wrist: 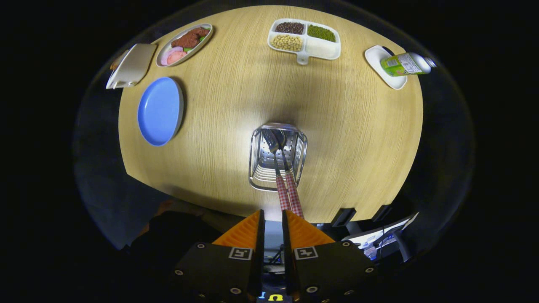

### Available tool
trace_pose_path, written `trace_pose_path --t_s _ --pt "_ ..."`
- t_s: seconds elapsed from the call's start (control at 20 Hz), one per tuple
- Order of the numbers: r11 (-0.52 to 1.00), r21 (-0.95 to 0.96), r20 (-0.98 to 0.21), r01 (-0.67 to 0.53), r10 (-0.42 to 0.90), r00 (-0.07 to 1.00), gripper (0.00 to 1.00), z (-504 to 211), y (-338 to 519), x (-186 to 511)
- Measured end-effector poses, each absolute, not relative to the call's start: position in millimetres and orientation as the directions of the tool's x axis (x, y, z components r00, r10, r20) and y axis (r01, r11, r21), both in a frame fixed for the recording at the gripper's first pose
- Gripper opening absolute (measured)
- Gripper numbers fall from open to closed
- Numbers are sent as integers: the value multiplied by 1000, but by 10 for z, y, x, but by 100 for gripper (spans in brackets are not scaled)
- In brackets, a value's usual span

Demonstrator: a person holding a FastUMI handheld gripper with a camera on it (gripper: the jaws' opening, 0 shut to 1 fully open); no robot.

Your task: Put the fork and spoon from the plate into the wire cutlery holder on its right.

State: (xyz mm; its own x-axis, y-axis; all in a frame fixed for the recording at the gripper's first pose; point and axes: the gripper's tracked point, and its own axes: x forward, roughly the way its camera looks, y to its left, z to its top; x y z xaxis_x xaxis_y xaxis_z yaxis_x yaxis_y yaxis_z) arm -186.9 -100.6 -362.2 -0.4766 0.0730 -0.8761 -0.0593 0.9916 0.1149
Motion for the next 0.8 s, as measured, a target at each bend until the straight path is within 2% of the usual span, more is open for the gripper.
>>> trace_pose_path --t_s 0.2,0.35,0.4,0.6,0.8 --pt "987 163 -949 8 159 -273 27 -3580 -881 -1500" --pt "980 190 -976 56 194 -94 46 -3455 -834 -1225" --pt "980 191 -981 59 193 -33 60 -3399 -847 -1125" --pt "980 184 -956 74 162 244 90 -2991 -949 -740" --pt "979 175 -876 102 108 469 93 -2609 -1159 -504"
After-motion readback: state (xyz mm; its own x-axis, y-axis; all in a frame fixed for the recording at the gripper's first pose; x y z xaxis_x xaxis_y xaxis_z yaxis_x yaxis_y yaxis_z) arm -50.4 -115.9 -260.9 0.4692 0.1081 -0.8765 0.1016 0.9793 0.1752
